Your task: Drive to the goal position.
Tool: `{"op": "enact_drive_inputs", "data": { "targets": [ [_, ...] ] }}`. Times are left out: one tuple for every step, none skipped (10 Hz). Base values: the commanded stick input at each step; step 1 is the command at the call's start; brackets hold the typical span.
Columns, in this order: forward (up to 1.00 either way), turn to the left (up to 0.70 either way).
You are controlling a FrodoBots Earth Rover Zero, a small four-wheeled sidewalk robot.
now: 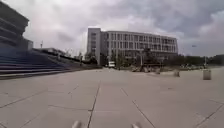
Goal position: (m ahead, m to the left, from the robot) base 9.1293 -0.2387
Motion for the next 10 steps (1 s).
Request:
{"op": "enact_drive_inputs", "data": {
  "targets": [
    [0.85, 0.0],
    [0.85, 0.0],
    [0.85, 0.0],
    [0.85, 0.0],
    [0.85, 0.0],
    [0.85, 0.0],
    [0.85, 0.0],
    [0.85, 0.0],
    [0.85, 0.0],
    [0.85, 0.0]
  ]
}}
